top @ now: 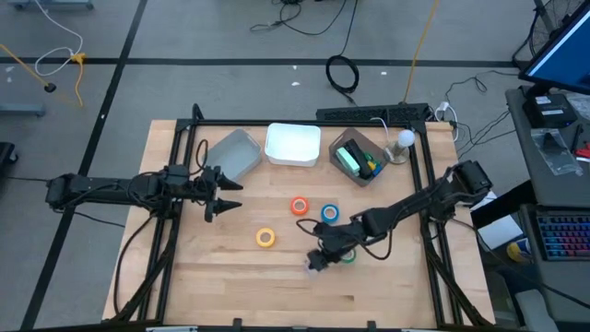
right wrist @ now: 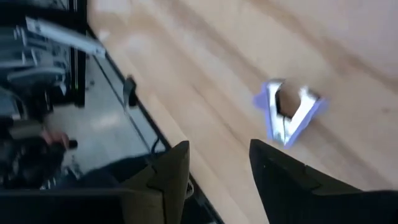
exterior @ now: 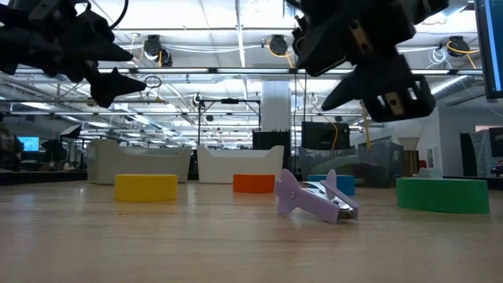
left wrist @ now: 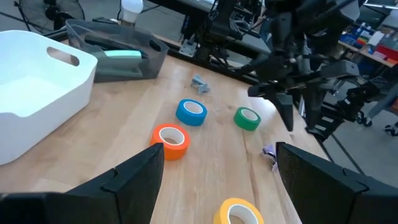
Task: Pick and place Stapler, Stapler remover, tape
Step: Put the purple staple remover into the white bin
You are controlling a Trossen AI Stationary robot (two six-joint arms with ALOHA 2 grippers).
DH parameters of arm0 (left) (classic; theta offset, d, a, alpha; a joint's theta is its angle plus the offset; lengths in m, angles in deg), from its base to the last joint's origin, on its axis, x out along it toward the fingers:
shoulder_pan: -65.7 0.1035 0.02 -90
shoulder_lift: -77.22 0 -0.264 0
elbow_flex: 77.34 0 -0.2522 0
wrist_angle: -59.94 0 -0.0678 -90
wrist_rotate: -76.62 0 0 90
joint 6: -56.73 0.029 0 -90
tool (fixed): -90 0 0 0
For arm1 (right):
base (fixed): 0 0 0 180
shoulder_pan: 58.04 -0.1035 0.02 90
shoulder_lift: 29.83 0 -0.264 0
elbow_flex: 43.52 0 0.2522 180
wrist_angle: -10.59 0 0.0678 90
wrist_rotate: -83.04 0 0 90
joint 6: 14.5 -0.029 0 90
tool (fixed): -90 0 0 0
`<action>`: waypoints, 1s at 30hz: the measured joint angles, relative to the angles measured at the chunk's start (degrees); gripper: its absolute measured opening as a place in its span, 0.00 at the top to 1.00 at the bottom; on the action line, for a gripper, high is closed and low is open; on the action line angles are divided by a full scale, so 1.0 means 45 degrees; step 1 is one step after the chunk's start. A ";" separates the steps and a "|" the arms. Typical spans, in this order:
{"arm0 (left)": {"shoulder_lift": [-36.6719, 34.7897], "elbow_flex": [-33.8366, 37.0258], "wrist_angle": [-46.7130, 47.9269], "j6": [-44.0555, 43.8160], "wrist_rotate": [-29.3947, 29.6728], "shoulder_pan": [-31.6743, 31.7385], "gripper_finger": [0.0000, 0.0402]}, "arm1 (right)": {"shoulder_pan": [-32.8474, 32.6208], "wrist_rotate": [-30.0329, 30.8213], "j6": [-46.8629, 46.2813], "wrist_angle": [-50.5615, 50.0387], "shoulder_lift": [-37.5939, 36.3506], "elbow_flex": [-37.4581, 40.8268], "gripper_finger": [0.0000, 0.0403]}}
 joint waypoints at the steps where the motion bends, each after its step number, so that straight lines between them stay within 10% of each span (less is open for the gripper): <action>1: 0.0000 0.0000 0.0006 -0.0003 -0.0001 0.0000 0.22 | 0.0067 0.0102 -0.0052 0.0002 0.0000 0.0000 0.59; 30: -0.0004 0.0000 0.0013 -0.0114 -0.0461 -0.0005 0.22 | -0.0100 0.0356 -0.1418 -0.0674 0.0807 0.0022 0.60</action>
